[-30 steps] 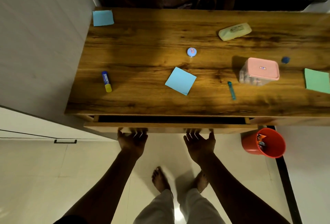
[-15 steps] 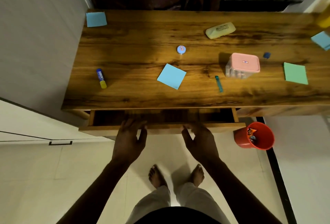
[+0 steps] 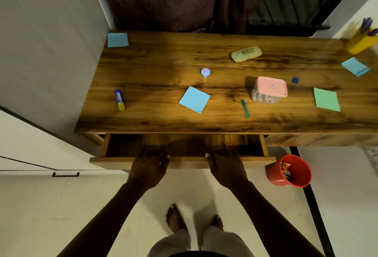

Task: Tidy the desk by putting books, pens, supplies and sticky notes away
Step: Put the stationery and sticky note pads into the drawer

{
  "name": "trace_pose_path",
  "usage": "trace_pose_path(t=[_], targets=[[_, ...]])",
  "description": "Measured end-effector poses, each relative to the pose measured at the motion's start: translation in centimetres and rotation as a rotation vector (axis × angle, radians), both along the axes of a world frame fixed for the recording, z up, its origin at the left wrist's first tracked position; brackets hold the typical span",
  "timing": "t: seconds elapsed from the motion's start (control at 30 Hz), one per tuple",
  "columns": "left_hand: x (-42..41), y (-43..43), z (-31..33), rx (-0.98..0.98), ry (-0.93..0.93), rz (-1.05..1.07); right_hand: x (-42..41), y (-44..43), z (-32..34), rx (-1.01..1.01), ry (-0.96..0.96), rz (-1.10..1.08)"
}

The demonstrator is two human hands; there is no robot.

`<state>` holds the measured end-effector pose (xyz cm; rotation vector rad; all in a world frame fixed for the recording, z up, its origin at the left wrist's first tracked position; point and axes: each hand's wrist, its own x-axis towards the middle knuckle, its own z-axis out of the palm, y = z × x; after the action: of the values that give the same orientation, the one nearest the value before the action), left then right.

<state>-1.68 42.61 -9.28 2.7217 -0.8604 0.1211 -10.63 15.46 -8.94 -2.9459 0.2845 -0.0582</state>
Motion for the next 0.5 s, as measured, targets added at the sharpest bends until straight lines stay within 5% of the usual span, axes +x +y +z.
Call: trace_pose_path(t=[0.27,0.5], targets=[[-2.1,-0.5,-0.1,0.104,0.119,0.046,-2.6,-0.1,0.0,0.026,0.118,0.042],[-3.9,-0.7,1.1,0.076,0.447,0.090,-4.5,-0.6,-0.2,0.159,0.259,0.118]])
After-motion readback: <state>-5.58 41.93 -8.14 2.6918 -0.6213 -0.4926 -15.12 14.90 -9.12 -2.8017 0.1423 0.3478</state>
